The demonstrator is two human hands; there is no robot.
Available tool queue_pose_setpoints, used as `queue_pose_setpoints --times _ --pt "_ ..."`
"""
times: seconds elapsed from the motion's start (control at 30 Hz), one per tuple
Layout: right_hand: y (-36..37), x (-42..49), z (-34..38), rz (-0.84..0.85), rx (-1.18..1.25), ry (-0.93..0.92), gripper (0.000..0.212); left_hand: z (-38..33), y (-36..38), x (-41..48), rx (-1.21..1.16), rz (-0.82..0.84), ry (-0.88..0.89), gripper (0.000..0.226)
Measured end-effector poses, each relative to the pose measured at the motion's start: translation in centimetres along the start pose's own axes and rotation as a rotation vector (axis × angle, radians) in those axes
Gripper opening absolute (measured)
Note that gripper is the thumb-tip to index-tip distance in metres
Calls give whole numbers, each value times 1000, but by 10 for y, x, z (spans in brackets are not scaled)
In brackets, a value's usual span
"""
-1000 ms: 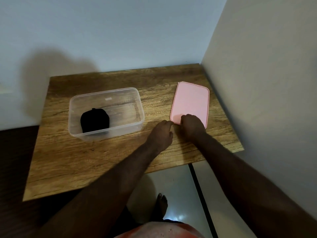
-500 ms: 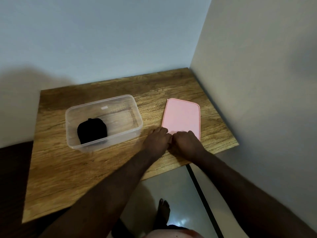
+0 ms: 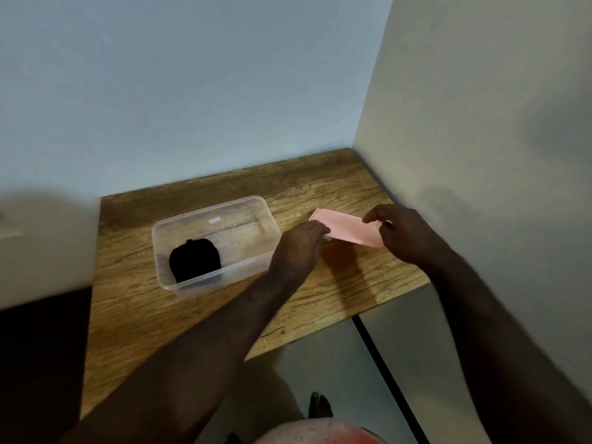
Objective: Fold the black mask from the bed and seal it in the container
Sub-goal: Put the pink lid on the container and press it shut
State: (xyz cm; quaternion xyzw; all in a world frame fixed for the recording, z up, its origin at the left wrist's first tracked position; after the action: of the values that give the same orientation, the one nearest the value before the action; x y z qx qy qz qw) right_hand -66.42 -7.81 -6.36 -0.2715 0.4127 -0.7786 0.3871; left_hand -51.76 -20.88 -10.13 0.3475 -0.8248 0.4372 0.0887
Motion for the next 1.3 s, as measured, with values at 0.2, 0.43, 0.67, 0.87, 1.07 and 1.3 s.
queue_pose_setpoints --times 0.2,0.43,0.67,0.87,1.07,1.3 --pt "-34 1 12 -528 308 -38 29 0 -48 24 -275 -206 -248 11" --pt "-22 18 29 -738 550 42 37 30 -104 16 -937 -374 -724 4" --pt "50 54 61 -452 734 62 30 80 -145 -36 -1045 -637 -935 22" --pt "110 74 87 -214 776 98 25 120 -166 -81 -802 -691 -1079 10" --pt "153 79 101 -93 643 161 32 148 -167 -118 -407 -665 -1143 10" --pt "160 78 105 -113 536 161 31 158 -155 -124 -260 -599 -1136 13"
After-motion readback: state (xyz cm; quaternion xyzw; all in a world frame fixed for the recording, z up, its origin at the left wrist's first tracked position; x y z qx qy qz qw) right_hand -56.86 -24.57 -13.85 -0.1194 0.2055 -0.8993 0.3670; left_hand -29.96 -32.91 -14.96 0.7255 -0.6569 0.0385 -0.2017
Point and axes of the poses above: each hand's wrist, its own x-axis towards the middle knuckle, its own y-axis out of the palm, z = x × y, the point moved 4 cm from there along x, towards the middle knuckle, and after that the axes turned 7 degrees about -y, right-handed, at the moved point
